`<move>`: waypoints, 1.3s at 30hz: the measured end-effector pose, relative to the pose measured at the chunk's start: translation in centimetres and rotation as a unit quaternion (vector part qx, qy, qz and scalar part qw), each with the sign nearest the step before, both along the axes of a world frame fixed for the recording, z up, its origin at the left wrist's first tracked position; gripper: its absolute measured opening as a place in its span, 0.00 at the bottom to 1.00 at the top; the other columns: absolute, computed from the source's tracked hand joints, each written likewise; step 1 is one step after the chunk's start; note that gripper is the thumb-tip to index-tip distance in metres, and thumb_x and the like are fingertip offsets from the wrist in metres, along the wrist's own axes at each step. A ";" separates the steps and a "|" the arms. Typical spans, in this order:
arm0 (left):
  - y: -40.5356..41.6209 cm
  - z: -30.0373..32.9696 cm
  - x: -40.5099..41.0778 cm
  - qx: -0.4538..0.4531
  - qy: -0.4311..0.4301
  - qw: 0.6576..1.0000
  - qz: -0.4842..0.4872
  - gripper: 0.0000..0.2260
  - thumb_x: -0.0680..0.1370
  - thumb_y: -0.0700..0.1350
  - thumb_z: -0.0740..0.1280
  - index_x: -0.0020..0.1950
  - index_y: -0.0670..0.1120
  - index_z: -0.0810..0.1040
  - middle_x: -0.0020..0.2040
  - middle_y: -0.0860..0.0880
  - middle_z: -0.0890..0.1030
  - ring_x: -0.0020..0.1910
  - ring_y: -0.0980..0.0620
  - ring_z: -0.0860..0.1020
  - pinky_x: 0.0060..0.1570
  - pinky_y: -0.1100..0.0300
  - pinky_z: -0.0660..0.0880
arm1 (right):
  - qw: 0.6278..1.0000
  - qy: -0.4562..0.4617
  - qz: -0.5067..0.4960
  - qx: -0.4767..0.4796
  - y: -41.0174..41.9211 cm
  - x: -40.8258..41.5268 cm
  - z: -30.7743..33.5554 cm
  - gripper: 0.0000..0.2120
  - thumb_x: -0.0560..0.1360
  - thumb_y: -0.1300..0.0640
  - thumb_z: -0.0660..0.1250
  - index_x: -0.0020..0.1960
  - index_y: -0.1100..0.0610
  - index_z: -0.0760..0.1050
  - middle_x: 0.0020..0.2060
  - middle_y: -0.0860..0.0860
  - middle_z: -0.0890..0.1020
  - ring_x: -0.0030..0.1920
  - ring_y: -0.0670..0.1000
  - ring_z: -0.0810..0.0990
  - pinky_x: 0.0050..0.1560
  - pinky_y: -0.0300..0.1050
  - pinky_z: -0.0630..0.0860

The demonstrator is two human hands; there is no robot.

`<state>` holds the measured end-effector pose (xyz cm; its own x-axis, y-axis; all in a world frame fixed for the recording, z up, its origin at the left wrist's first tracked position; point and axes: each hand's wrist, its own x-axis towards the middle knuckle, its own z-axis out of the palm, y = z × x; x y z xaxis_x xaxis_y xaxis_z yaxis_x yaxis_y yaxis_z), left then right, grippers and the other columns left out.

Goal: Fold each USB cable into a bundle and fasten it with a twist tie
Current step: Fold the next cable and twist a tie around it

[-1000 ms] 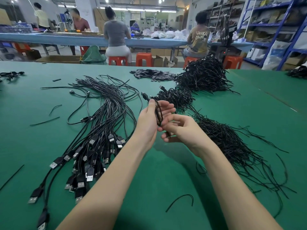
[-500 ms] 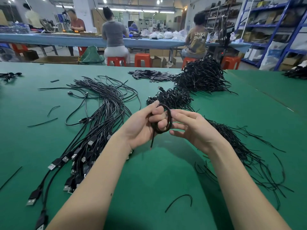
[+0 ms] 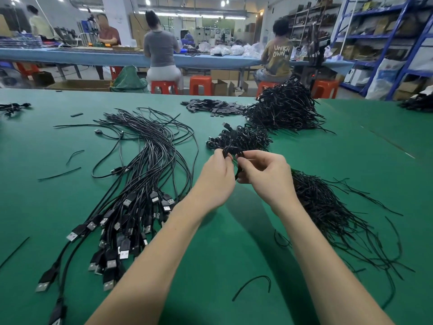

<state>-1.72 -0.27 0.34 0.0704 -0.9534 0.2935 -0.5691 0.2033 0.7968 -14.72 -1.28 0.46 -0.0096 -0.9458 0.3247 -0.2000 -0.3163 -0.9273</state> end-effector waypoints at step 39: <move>-0.2 -3.9 -0.7 0.118 0.114 0.986 0.011 0.09 0.84 0.50 0.52 0.46 0.50 0.59 0.41 0.43 0.76 0.51 0.41 0.80 0.43 0.50 0.68 | 0.807 0.540 -0.152 0.185 -6.7 -4.0 -1.9 0.19 0.80 0.43 0.58 0.56 0.56 0.78 0.57 0.54 0.79 0.65 0.59 0.72 0.69 0.61 0.65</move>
